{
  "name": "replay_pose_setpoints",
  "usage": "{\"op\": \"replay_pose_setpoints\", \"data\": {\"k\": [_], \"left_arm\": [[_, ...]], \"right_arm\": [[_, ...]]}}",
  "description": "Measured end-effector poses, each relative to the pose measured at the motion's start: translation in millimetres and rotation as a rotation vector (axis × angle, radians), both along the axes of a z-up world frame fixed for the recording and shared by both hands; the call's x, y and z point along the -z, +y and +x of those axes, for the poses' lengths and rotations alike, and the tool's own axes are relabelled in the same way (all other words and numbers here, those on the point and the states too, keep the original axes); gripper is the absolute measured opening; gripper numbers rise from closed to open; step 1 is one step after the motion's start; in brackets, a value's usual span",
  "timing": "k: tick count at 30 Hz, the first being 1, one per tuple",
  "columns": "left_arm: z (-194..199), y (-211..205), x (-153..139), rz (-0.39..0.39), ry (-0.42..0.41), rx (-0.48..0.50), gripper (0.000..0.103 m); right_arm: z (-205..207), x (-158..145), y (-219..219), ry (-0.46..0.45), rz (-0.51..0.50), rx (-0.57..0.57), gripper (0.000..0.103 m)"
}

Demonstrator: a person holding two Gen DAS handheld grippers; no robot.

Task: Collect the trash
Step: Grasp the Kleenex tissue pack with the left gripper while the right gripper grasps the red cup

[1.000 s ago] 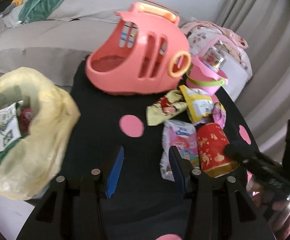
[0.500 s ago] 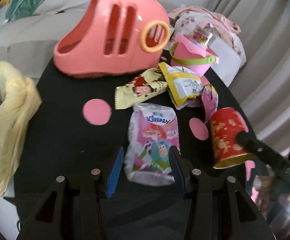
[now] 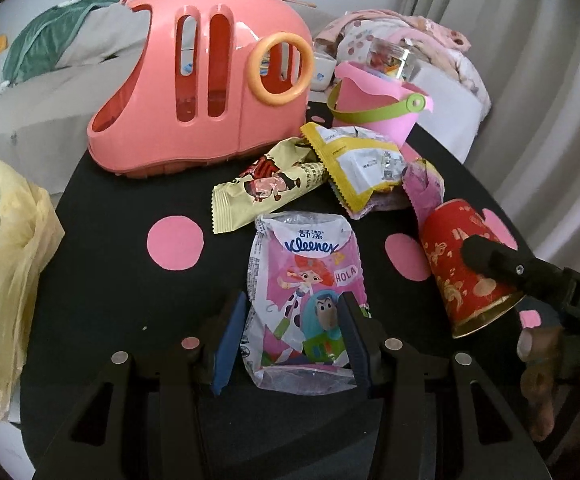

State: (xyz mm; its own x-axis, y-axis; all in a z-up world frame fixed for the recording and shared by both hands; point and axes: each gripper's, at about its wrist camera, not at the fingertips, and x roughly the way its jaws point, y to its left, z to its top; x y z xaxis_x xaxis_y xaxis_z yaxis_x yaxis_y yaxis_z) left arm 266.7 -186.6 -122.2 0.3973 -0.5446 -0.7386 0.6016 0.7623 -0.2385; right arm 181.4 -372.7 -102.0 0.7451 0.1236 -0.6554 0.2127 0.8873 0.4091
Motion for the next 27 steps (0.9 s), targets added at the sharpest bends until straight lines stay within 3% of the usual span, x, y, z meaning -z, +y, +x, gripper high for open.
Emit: {"op": "replay_pose_setpoints", "data": {"k": [4, 8, 11, 16, 20, 24, 25, 26, 27], "left_arm": [[0, -1, 0, -0.005, 0.008, 0.0, 0.049], [-3, -10, -1, 0.058, -0.026, -0.001, 0.049], [-1, -7, -1, 0.031, -0.007, -0.021, 0.049], [5, 5, 1, -0.051, 0.037, -0.024, 0.049], [2, -2, 0, -0.015, 0.021, -0.022, 0.049], [0, -4, -2, 0.007, 0.006, -0.018, 0.048], [-2, -4, -2, 0.012, 0.001, -0.02, 0.039], [-2, -2, -2, 0.018, -0.002, -0.031, 0.024], [-2, 2, -1, 0.019, 0.006, -0.043, 0.018]], "right_arm": [[-7, -2, 18, -0.021, -0.08, -0.017, 0.064], [-22, -7, 19, -0.06, -0.113, 0.034, 0.064], [-25, -6, 9, -0.074, -0.083, 0.065, 0.064], [-17, 3, 2, -0.058, 0.013, -0.025, 0.065], [-14, 16, -14, -0.047, 0.135, 0.001, 0.07], [-14, 5, 0, -0.059, 0.028, 0.004, 0.071], [-17, 1, 3, -0.071, 0.001, 0.01, 0.071], [-22, -5, 7, -0.093, -0.033, 0.011, 0.071], [-24, -9, 10, -0.103, -0.056, 0.003, 0.071]]}}
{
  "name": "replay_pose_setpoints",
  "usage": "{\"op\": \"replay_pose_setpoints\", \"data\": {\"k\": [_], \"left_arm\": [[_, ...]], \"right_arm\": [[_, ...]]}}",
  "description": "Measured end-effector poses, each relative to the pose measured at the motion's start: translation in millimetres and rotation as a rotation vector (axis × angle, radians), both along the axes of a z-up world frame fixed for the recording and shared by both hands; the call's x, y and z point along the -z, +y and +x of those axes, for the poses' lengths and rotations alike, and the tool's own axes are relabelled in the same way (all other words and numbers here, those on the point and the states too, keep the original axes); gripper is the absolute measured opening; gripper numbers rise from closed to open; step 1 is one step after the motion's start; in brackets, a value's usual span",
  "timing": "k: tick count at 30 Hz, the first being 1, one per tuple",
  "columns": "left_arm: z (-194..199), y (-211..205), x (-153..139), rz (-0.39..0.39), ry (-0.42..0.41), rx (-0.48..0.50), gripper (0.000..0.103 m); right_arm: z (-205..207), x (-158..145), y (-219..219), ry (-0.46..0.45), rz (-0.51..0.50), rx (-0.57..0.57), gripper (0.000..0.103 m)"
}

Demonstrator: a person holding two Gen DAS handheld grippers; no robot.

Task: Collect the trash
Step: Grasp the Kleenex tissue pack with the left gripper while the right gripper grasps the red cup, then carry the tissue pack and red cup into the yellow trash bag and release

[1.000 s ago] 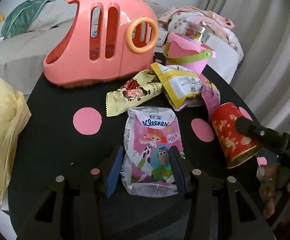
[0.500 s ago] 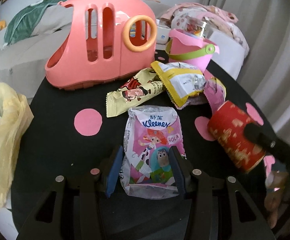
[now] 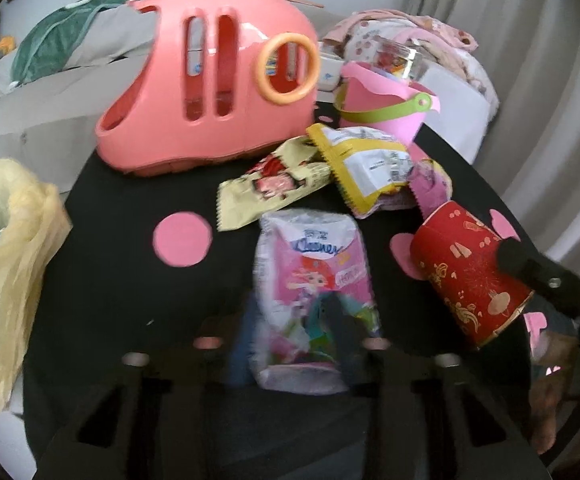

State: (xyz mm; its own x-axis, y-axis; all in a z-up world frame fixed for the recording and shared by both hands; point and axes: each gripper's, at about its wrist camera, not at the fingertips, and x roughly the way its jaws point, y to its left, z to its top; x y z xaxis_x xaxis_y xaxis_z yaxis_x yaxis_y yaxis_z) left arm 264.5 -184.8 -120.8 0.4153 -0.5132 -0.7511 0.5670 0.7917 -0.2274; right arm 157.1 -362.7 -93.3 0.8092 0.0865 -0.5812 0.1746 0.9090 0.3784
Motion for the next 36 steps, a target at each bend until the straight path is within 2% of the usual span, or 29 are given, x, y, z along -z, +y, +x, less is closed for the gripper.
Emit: {"op": "replay_pose_setpoints", "data": {"k": [3, 5, 8, 12, 14, 16, 18, 20, 23, 27, 30, 33, 36], "left_arm": [[1, 19, -1, -0.052, 0.08, -0.035, 0.012], [-5, 34, -11, -0.066, 0.057, -0.074, 0.01], [-17, 62, -31, -0.109, 0.043, -0.103, 0.009], [-33, 97, -52, -0.118, -0.024, -0.109, 0.009], [-37, 113, -58, -0.117, -0.043, -0.115, 0.009], [-42, 132, -63, -0.116, -0.07, -0.12, 0.009], [-50, 145, -67, -0.111, -0.102, -0.125, 0.009], [-58, 163, -74, -0.112, -0.139, -0.146, 0.009], [-63, 197, -85, -0.154, -0.163, -0.214, 0.009], [-65, 248, -106, -0.169, -0.222, -0.333, 0.009], [-58, 278, -117, -0.163, -0.237, -0.394, 0.009], [-44, 301, -123, -0.139, -0.249, -0.447, 0.009], [-31, 312, -122, -0.143, -0.24, -0.467, 0.009]], "right_arm": [[-1, -13, 6, 0.0, -0.05, -0.048, 0.071], [4, -18, 11, 0.012, -0.092, -0.1, 0.071], [18, -15, 18, 0.091, -0.179, -0.109, 0.071], [29, -6, 20, 0.17, -0.141, -0.143, 0.071], [35, 0, 29, 0.213, -0.165, -0.155, 0.07], [36, 4, 41, 0.223, -0.195, -0.155, 0.064], [28, -1, 55, 0.202, -0.228, -0.115, 0.06], [17, -10, 70, 0.155, -0.213, -0.11, 0.057], [7, -33, 101, 0.081, -0.184, -0.183, 0.055], [5, -75, 148, -0.004, -0.243, -0.312, 0.055], [13, -100, 178, -0.062, -0.261, -0.383, 0.055], [29, -117, 203, -0.098, -0.227, -0.442, 0.055], [51, -123, 228, -0.106, -0.207, -0.482, 0.055]]}}
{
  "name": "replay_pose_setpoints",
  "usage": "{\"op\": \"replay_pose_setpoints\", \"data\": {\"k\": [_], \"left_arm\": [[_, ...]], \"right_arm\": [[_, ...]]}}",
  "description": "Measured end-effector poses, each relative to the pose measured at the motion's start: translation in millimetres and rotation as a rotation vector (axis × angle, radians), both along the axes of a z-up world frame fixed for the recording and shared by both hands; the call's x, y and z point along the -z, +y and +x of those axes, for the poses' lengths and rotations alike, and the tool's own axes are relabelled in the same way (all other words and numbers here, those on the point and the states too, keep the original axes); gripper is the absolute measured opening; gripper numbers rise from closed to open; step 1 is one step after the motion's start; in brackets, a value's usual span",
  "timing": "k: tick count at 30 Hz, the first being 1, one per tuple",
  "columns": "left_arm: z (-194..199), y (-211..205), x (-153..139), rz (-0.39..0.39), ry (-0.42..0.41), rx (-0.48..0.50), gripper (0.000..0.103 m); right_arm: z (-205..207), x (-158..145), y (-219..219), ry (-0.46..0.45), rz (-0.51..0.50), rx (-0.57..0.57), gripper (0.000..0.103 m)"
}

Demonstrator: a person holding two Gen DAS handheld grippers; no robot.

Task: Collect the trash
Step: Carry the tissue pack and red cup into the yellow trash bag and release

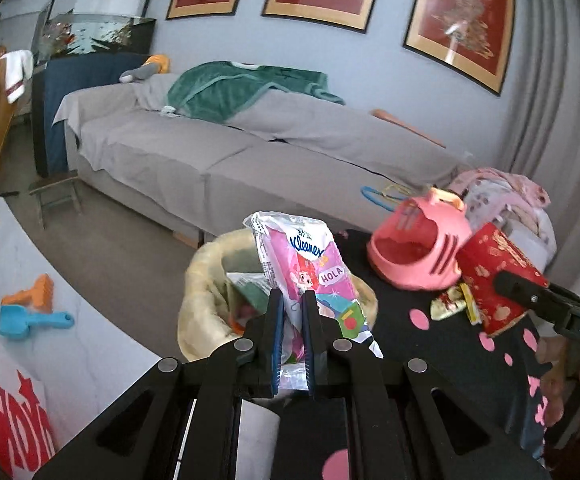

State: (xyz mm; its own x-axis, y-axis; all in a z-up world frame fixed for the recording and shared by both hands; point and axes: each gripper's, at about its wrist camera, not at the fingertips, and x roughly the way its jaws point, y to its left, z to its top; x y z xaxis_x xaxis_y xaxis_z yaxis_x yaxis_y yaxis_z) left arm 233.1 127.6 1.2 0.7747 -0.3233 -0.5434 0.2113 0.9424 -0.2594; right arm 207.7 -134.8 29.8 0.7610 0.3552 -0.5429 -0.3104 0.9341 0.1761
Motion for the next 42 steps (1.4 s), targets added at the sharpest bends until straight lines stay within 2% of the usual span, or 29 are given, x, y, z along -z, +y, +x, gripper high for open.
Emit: {"op": "replay_pose_setpoints", "data": {"k": [4, 10, 15, 21, 24, 25, 26, 28, 33, 37, 42], "left_arm": [[21, 6, 13, 0.001, 0.038, -0.009, 0.009], [66, 7, 48, -0.018, 0.134, -0.012, 0.01], [94, -1, 70, -0.011, 0.183, -0.003, 0.01], [121, -8, 87, -0.017, 0.217, 0.006, 0.01], [131, -9, 95, -0.07, 0.252, 0.037, 0.016], [132, -9, 97, -0.076, 0.259, 0.04, 0.025], [133, -9, 99, -0.081, 0.261, 0.04, 0.035], [133, -5, 100, -0.103, 0.259, 0.046, 0.046], [129, 16, 95, -0.171, 0.238, -0.01, 0.046], [125, 40, 86, -0.142, 0.189, -0.111, 0.046], [125, 63, 87, -0.159, 0.188, -0.154, 0.046]], "right_arm": [[27, 6, 27, 0.02, 0.004, -0.044, 0.055], [77, 34, 57, 0.077, -0.04, -0.098, 0.055], [111, 61, 63, 0.139, -0.063, -0.106, 0.055], [134, 75, 49, 0.184, -0.047, -0.08, 0.056], [140, 81, 47, 0.197, -0.054, -0.077, 0.056], [142, 83, 47, 0.201, -0.057, -0.078, 0.056], [145, 84, 47, 0.203, -0.06, -0.08, 0.056], [146, 86, 49, 0.209, -0.064, -0.085, 0.056], [154, 93, 54, 0.224, -0.074, -0.102, 0.056], [162, 100, 68, 0.248, -0.078, -0.138, 0.056], [184, 117, 105, 0.286, -0.13, -0.205, 0.056]]}}
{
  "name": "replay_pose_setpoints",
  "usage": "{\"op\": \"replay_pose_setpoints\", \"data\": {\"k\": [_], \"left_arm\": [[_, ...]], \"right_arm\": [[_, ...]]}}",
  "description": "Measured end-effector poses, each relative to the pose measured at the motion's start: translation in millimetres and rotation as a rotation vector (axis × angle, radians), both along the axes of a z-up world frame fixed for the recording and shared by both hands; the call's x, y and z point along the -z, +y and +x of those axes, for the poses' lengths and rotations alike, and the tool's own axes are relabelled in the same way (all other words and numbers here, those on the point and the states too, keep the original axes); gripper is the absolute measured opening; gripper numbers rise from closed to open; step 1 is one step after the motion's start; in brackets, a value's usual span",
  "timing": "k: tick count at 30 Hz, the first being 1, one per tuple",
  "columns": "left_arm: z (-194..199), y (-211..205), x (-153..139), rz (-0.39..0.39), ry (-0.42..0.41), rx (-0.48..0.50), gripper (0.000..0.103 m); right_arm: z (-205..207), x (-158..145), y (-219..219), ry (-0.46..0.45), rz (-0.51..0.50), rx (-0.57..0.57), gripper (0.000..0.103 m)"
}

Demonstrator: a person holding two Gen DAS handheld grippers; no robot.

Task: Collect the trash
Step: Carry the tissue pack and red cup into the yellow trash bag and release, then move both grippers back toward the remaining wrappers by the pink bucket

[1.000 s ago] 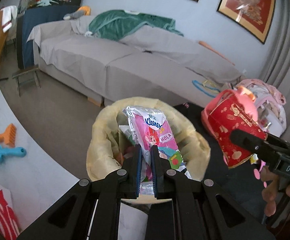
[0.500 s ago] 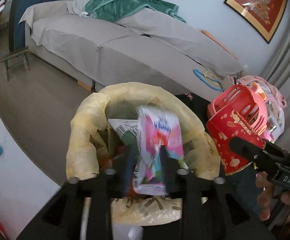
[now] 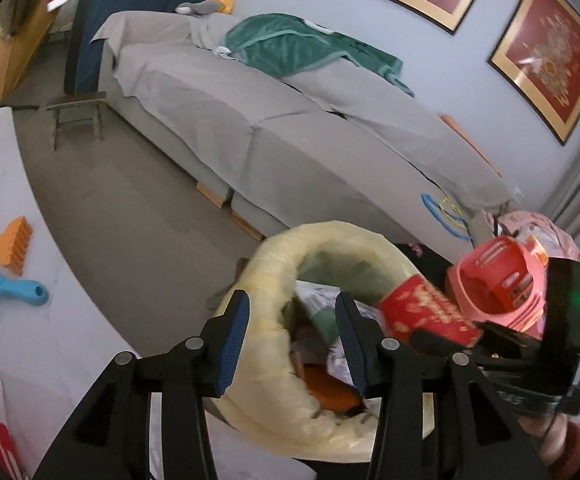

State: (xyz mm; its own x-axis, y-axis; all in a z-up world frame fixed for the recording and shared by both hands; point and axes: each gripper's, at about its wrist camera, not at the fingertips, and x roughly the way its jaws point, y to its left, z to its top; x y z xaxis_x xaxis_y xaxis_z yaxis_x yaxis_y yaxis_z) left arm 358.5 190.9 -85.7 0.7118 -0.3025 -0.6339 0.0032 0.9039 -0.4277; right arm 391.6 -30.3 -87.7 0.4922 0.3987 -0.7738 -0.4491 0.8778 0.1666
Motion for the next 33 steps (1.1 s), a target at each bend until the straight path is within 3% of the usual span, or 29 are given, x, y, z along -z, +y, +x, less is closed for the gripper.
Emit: {"op": "replay_pose_setpoints", "data": {"k": [5, 11, 16, 21, 27, 33], "left_arm": [[-3, 14, 6, -0.02, 0.007, -0.024, 0.046], [-5, 20, 14, -0.007, 0.011, -0.029, 0.046], [-3, 19, 18, -0.012, 0.022, -0.034, 0.046], [-3, 19, 16, -0.009, 0.014, -0.034, 0.046], [-16, 5, -1, 0.009, -0.024, -0.032, 0.046], [-33, -39, -24, 0.038, -0.058, 0.026, 0.046]], "right_arm": [[24, 27, 29, 0.107, -0.019, -0.054, 0.056], [41, 67, 57, 0.268, -0.139, -0.122, 0.056], [40, 75, 63, 0.337, -0.181, -0.144, 0.057], [22, 56, 62, 0.223, -0.169, -0.159, 0.061], [-9, 10, 41, 0.05, -0.122, -0.137, 0.063], [-44, -39, -16, -0.087, -0.038, -0.038, 0.063]]}}
